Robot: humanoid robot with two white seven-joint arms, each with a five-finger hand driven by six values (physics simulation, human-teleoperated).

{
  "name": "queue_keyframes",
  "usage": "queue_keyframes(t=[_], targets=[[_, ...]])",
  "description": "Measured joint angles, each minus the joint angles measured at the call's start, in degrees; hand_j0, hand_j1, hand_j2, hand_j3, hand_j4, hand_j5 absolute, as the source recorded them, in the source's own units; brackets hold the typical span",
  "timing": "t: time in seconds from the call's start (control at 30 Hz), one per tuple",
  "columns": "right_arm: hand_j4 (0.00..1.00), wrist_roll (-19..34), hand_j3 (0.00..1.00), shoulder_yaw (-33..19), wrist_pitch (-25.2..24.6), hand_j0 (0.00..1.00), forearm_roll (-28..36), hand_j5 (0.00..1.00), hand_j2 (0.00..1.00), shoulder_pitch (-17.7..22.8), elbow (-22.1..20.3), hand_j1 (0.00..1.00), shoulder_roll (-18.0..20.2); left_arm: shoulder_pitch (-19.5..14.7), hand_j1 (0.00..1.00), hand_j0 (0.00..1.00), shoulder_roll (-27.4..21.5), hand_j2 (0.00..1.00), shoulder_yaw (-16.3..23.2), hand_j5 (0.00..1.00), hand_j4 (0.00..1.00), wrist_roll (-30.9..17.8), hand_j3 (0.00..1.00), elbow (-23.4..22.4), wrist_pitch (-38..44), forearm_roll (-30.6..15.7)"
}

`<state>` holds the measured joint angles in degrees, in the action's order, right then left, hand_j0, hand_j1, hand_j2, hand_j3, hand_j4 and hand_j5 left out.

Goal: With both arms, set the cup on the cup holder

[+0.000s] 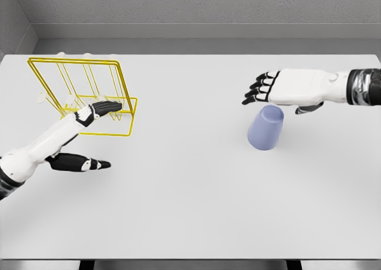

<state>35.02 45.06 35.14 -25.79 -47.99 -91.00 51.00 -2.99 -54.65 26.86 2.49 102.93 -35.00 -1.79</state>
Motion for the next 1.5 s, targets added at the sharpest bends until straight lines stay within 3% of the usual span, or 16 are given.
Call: queue_keyframes(t=[0.13,0.4,0.57,0.67,0.8,0.97,1.17,1.27,1.5], targets=[[1.0,0.0,1.0,1.7,0.0,1.0,-1.4,1.0,1.0,0.4,-0.1,1.0,-0.1,-0.8,1.0,1.0,0.2,1.0,2.2,1.0,1.0,-0.1,1.0,0.0,0.0,0.0],[1.0,0.0,1.0,3.1,0.0,1.0,-2.1,1.0,1.0,1.1,-1.7,1.0,0.8,-8.1,1.0,1.0,1.7,1.0,9.8,1.0,1.0,-0.5,1.0,-0.1,0.0,-1.8],[1.0,0.0,1.0,3.9,0.0,1.0,-2.6,1.0,1.0,1.1,-2.0,1.0,0.5,-10.0,1.0,1.0,3.5,1.0,14.9,1.0,1.0,-5.9,1.0,-0.1,0.0,-9.8],[0.99,0.0,0.99,4.7,0.0,0.99,-2.9,0.99,0.99,1.1,-1.8,0.99,0.3,-10.0,1.0,1.0,4.5,1.0,16.1,1.0,1.0,-10.0,1.0,-0.4,0.0,-14.8],[0.99,0.0,0.99,5.6,0.0,0.99,-3.2,0.99,0.99,1.0,-0.5,0.99,0.2,-10.5,1.0,1.0,6.2,1.0,16.8,1.0,1.0,-12.0,1.0,-0.7,0.8,-21.9],[0.99,0.0,0.99,5.7,0.0,0.99,-3.2,0.99,0.99,0.6,0.8,0.99,0.0,-12.5,1.0,1.0,8.9,1.0,16.9,1.0,1.0,-12.5,1.0,-1.2,10.8,-29.8],[0.79,0.0,0.79,5.5,0.0,0.79,-3.0,0.79,0.79,0.7,0.7,0.79,-0.3,-12.9,1.0,1.0,12.7,1.0,17.0,1.0,1.0,-12.7,1.0,-4.7,14.7,-32.1],[0.56,-0.1,0.56,5.5,-0.1,0.56,-2.7,0.56,0.56,0.8,0.7,0.56,-0.3,-13.0,1.0,1.0,14.4,1.0,17.2,1.0,1.0,-12.7,1.0,-6.7,15.2,-32.2],[0.56,0.0,0.56,5.2,0.0,0.56,-2.8,0.56,0.56,0.7,0.6,0.56,-0.3,-13.0,1.0,1.0,16.2,1.0,18.7,1.0,1.0,-12.8,1.0,-8.5,17.7,-32.0]])
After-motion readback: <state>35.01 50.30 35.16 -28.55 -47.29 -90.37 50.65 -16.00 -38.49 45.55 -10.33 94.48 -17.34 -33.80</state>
